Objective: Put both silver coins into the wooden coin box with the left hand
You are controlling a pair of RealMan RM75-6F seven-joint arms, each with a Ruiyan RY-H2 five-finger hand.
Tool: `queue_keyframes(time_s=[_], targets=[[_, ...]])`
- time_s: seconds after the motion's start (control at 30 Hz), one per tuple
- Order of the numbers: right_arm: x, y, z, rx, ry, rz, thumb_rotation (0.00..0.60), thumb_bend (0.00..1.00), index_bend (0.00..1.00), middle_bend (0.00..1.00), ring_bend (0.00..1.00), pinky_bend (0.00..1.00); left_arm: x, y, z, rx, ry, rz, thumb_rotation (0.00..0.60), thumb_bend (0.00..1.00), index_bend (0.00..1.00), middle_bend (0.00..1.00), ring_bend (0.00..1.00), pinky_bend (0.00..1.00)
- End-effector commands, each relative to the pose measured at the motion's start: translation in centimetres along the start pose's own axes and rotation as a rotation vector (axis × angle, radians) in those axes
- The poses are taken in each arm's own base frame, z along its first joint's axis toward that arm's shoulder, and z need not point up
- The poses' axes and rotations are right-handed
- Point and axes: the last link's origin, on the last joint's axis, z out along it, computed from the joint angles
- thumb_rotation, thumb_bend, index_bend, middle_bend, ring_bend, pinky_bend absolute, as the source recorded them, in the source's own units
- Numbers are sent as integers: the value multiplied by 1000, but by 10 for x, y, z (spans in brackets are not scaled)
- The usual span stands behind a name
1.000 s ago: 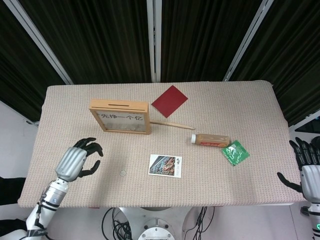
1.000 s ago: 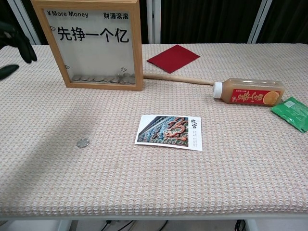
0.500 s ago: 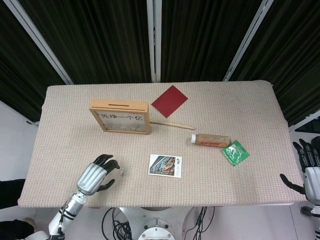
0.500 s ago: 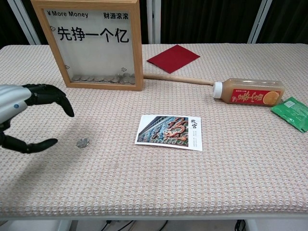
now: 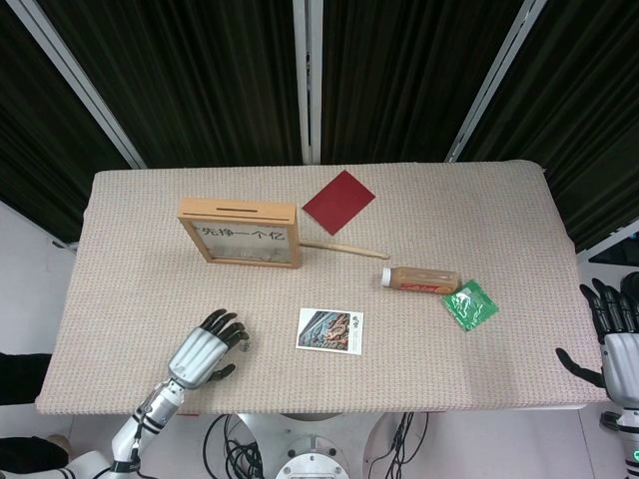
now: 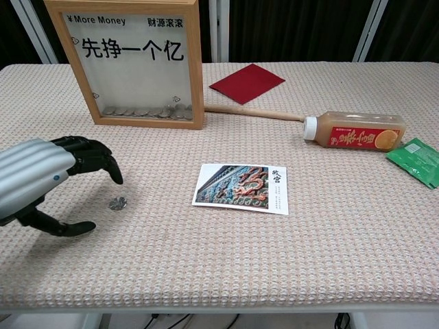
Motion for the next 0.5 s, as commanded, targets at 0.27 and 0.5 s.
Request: queue_keyframes(time_s=[0.27, 0.5], targets=[[-3, 1, 0, -10, -14, -1, 600, 139, 0, 0, 0, 0, -12, 0, 3, 11, -17, -20, 600, 183, 379, 264, 140, 159], [-1, 3, 1, -18, -6, -3, 600, 140, 0, 0, 0, 0, -15, -1, 8, 20, -19, -26, 600, 184, 389, 263, 141, 160]])
